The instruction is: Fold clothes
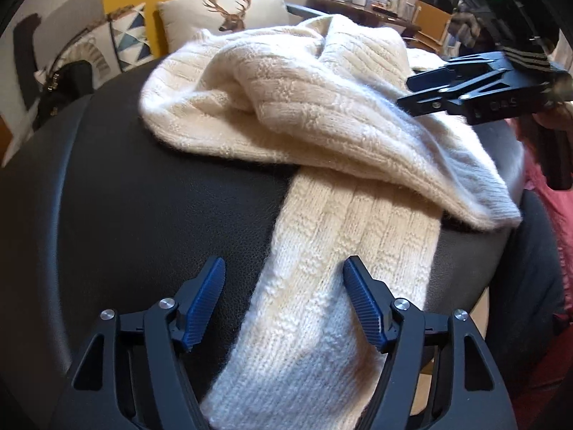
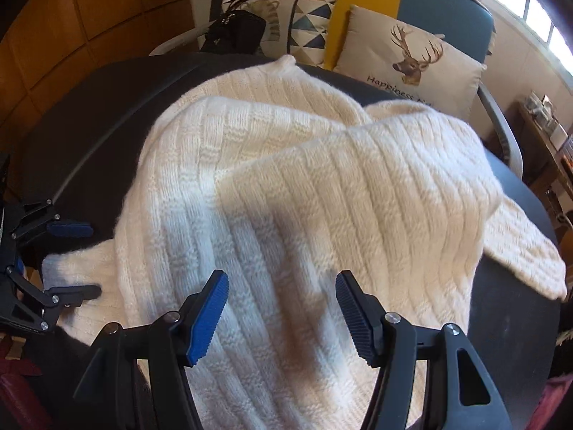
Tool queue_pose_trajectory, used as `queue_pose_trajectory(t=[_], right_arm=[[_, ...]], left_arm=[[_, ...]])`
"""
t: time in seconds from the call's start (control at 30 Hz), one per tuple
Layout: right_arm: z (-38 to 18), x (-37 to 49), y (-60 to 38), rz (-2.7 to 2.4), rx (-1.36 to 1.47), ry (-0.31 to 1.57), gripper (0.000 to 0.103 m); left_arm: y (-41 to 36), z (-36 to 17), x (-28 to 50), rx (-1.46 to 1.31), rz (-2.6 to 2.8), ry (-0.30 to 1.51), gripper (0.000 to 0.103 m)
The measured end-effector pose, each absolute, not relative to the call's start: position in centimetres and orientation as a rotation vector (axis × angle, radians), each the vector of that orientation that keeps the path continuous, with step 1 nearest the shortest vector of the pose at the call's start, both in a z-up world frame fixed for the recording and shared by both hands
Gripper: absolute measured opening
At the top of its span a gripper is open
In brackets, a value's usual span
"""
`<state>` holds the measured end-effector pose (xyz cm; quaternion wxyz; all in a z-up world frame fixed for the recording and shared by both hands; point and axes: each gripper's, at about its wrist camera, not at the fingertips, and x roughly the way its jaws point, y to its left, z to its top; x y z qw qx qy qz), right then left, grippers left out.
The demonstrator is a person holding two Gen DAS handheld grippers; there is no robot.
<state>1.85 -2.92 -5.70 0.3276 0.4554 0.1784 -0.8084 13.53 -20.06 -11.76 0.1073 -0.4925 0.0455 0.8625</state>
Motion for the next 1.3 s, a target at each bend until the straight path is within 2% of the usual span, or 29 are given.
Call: queue_pose_trajectory(t=[0.03,0.07,0.1,0.17,0.23,0.37,0.5,0.6,0.73,0.83,0.9,1.0,1.1,1.2,1.3], right_arm=[[-5.2,2.4,-2.7,-2.113,1.155,0.447,0.063],[-4.7,2.9,-2.6,-2.109,1.118,0.427,0.063],[-4.1,3.8,-3.0,-2.045,1.083,0.388,0.063],[-3.4,5.8,-4.1,-1.868,1.042,0.314,0.063],[-4.0,7.3,-6.1,-1.707,1.075,0.330,0.061],[-8.2,7.2,-8.8,-1.663,1.235,0.501,0.062],[-8.3,6.5,-10.7,-1.617,1.261,0.405,0.063],[-7.9,7.0,-13.4,-1.598,1.217,0.434,0.063],[-6.7,6.3,-15.2,-1.633,1.177,0.376,0.061],[-5.9,4.5,-14.3,-1.768,1.173,0.368,0.061],[-6.7,3.6,-13.7,-1.846,1.200,0.501,0.061],[-8.3,2.8,-11.8,-1.860,1.240,0.554,0.061],[-8.8,2.4,-10.1,-1.875,1.269,0.590,0.061],[-8.6,2.5,-8.7,-1.880,1.289,0.606,0.061],[-8.4,2.5,-7.4,-1.883,1.314,0.611,0.061]], left_arm=[[-19.8,-11.7,13.6,-1.459,2.539,0.140,0.062],[-19.5,-11.6,13.7,-1.458,2.527,0.149,0.050],[-19.1,-11.4,13.9,-1.451,2.513,0.160,0.032],[-18.4,-11.4,14.4,-1.435,2.494,0.209,0.016],[-17.9,-11.4,14.8,-1.426,2.495,0.266,0.015],[-19.9,-11.2,15.1,-1.460,2.462,0.187,0.014],[-22.5,-11.3,15.2,-1.490,2.501,0.237,0.014],[-24.9,-11.5,14.7,-1.527,2.563,0.292,0.014],[-29.2,-11.4,14.6,-1.591,2.660,0.294,0.014],[-32.2,-11.4,14.5,-1.636,2.714,0.287,0.014],[-33.7,-11.7,14.3,-1.666,2.748,0.318,0.014],[-35.6,-12.3,13.7,-1.718,2.781,0.381,0.014],[-36.9,-12.5,13.2,-1.711,2.758,0.326,0.014],[-36.9,-12.6,13.0,-1.725,2.739,0.356,0.014],[-37.2,-11.8,13.8,-1.739,2.762,0.288,0.014]])
